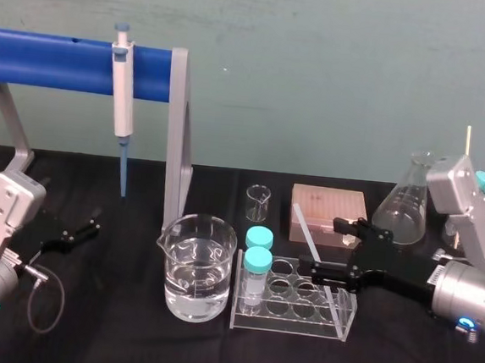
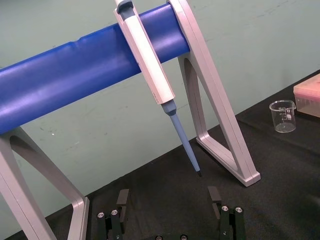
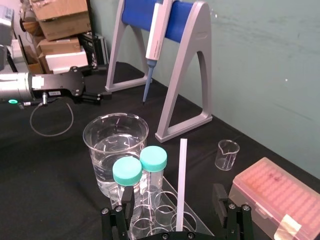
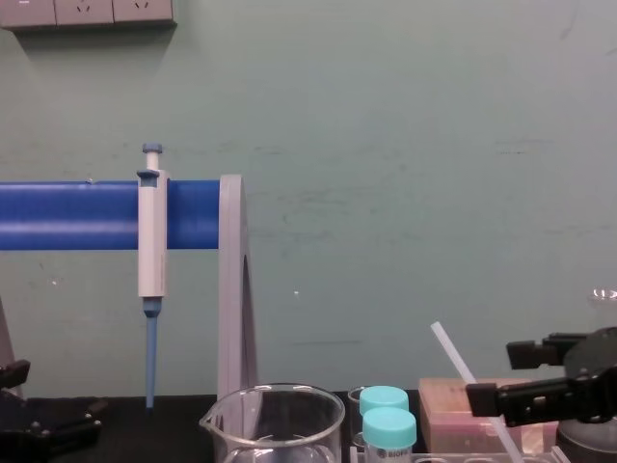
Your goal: Pick up the stirring rod with one hand, then place it down.
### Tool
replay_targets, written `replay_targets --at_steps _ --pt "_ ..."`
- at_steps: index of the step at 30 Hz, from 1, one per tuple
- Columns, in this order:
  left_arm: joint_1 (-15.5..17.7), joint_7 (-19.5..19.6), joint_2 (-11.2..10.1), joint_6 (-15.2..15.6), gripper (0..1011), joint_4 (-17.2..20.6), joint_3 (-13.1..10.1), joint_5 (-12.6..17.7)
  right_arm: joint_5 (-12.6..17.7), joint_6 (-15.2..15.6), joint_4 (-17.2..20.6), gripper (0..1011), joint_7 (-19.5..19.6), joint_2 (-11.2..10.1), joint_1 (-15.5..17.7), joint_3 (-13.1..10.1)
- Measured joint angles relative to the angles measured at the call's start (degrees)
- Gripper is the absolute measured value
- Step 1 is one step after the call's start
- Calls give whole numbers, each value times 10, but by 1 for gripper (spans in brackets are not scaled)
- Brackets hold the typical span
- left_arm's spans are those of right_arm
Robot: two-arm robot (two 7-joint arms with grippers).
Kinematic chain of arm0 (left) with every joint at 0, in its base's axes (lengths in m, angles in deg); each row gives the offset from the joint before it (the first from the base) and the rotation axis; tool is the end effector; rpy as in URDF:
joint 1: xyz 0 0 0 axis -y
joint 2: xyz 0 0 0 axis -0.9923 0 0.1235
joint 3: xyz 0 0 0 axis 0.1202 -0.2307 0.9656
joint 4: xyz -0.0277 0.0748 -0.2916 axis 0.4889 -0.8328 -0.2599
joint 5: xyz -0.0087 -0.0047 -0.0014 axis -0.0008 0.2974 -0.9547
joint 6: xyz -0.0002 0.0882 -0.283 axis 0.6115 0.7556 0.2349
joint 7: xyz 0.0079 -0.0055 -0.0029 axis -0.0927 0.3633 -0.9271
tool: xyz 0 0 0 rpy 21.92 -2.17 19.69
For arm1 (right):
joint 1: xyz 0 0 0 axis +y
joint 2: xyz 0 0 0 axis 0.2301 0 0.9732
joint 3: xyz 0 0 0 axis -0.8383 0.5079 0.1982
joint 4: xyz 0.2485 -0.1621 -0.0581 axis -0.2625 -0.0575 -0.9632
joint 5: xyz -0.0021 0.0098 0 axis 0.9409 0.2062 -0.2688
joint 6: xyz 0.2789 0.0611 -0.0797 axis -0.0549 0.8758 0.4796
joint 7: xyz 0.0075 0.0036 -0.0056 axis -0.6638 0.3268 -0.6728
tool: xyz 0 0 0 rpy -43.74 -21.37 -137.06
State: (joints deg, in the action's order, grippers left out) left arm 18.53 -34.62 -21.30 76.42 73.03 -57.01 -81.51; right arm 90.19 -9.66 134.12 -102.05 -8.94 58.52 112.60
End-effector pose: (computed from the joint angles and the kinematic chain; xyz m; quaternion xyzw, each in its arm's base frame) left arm 0.3484 0.0928 -0.3096 0.1415 -0.1325 0.5799 0.7913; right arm 0.3705 -0.0846 -0.2213 -0.1439 0.0008 -0.3244 0.9349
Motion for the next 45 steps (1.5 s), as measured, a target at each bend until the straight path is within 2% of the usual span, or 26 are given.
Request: replay_targets --at_steps 9,22,28,38,44,45 --pt "0 0 0 0 1000 0 0 0 -17 28 -16 1002 19 26 -20 16" --pt "0 0 0 0 1000 0 0 0 -39 55 -26 1002 48 52 -28 23" --pt "0 0 0 0 1000 0 0 0 -50 57 -27 1002 60 60 -26 22" --pt "0 0 0 0 1000 0 0 0 -49 57 -27 1002 60 60 -26 21" --pt "0 0 0 0 1000 0 0 0 -49 57 -27 895 59 60 -26 21" --pt "0 0 0 0 1000 0 0 0 -48 57 -27 847 59 59 -26 21"
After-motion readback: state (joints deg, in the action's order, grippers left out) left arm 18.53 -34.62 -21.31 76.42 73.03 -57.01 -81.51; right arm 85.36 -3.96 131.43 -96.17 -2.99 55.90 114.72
